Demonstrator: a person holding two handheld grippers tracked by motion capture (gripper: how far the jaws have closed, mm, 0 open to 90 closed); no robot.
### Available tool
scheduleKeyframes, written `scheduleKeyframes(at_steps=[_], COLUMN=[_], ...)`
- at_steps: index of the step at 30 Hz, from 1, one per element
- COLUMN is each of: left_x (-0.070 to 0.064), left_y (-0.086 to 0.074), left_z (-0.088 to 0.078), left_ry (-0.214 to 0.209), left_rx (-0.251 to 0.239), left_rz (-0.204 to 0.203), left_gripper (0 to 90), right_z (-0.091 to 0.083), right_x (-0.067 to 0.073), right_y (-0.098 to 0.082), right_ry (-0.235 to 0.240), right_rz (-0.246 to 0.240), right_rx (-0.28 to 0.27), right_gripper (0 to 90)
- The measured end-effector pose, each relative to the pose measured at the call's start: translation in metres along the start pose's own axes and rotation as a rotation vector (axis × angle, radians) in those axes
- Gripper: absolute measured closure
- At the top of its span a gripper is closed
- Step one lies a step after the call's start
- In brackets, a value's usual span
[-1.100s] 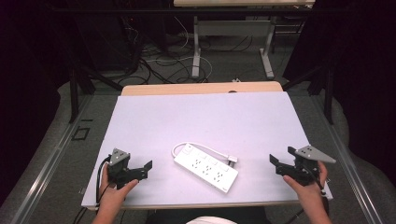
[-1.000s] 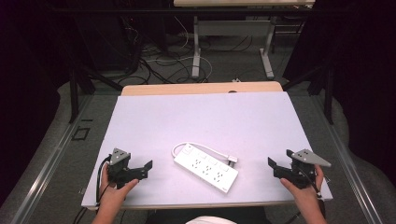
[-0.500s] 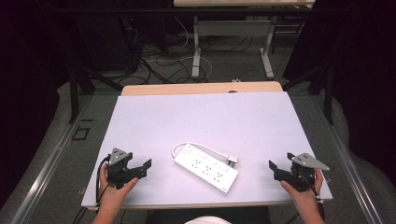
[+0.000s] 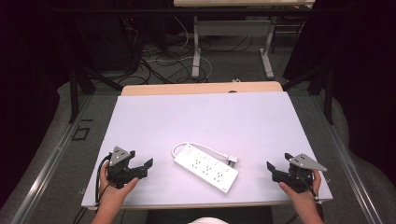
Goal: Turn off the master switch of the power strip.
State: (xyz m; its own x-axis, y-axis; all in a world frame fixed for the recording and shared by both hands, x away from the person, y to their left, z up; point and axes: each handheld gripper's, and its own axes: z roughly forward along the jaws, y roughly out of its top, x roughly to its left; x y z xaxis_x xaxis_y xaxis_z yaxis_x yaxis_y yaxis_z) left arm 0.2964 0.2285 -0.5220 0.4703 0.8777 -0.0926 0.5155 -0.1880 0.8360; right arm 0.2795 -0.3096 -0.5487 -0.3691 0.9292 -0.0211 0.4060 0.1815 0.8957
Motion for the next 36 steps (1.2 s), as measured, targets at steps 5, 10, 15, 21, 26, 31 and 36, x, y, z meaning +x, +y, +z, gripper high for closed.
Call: scheduleKeyframes(at_steps=[5,10,15,21,26,31,36], left_x=[-0.006,-0.014,-0.018,-0.025,-0.029,-0.035,-0.041], left_y=[0.002,0.004,0.004,0.002,0.002,0.000,-0.002], left_z=[-0.004,-0.006,-0.005,-0.002,-0.001,0.002,0.005], left_ry=[-0.009,-0.021,-0.035,-0.058,-0.068,-0.081,-0.077], left_rx=[-0.003,-0.014,-0.013,0.006,0.003,0.016,0.019], left_rz=[0.010,0.018,0.029,0.044,0.056,0.070,0.097], left_gripper=[24.4,24.8,25.6,29.2,32.2,36.2,39.8], right_z=[0.001,0.000,-0.001,0.000,-0.001,0.001,0.001], right_x=[0.001,0.001,0.001,0.002,0.001,0.001,0.001], right_y=[0.000,0.000,0.000,-0.001,-0.001,-0.001,-0.001], right_ry=[0.016,0.015,0.014,0.013,0.012,0.017,0.019], right_rz=[-0.013,-0.007,0.005,0.003,0.005,0.004,0.004], right_rx=[-0.006,0.002,0.000,-0.001,0.004,-0.002,-0.002], right_gripper=[21.0,20.9,20.9,20.9,21.0,21.0,21.0])
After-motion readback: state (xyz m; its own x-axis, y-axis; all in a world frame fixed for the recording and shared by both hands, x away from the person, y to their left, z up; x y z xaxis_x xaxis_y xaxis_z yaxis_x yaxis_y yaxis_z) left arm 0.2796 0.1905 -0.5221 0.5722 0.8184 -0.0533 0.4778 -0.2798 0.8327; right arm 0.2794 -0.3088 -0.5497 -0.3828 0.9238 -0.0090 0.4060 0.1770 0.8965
